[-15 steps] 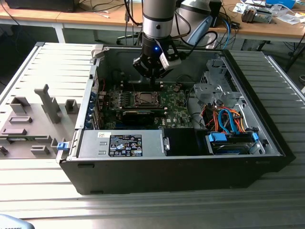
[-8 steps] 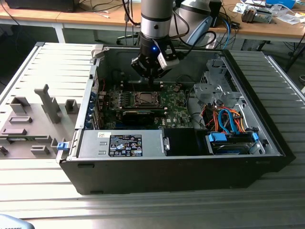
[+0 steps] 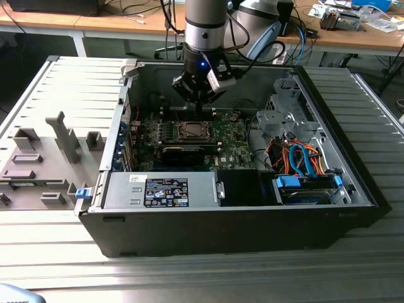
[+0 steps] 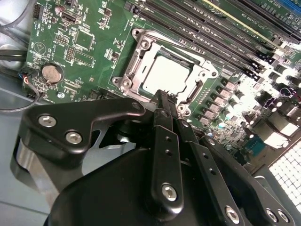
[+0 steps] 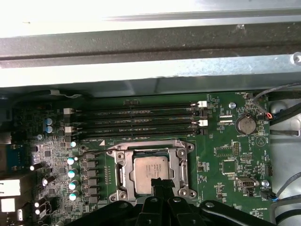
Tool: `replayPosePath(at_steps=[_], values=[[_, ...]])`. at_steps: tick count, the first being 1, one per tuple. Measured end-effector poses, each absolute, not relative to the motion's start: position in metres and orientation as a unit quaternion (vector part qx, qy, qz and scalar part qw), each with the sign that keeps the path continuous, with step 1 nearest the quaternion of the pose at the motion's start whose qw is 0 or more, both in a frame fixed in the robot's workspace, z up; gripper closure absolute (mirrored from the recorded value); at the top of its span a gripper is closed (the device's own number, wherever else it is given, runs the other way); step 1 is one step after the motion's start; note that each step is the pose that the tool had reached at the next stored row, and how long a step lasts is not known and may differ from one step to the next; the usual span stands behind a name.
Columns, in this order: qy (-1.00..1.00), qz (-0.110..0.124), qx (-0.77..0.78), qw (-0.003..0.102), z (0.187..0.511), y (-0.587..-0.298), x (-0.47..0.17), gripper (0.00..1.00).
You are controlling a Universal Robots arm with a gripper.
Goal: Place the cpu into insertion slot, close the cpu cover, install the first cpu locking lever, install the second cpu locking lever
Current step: 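Install the first cpu locking lever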
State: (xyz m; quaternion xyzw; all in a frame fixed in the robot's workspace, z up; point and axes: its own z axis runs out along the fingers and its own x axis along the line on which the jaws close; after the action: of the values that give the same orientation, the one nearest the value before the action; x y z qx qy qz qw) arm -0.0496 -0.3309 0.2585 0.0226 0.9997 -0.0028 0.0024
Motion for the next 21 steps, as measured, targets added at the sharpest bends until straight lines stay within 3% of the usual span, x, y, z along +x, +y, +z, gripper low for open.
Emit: replayPosePath(at_steps=[21], values=[[1.000,-0.003,0.023,0.002,0.2585,-0.3309,-0.0561,0.89]])
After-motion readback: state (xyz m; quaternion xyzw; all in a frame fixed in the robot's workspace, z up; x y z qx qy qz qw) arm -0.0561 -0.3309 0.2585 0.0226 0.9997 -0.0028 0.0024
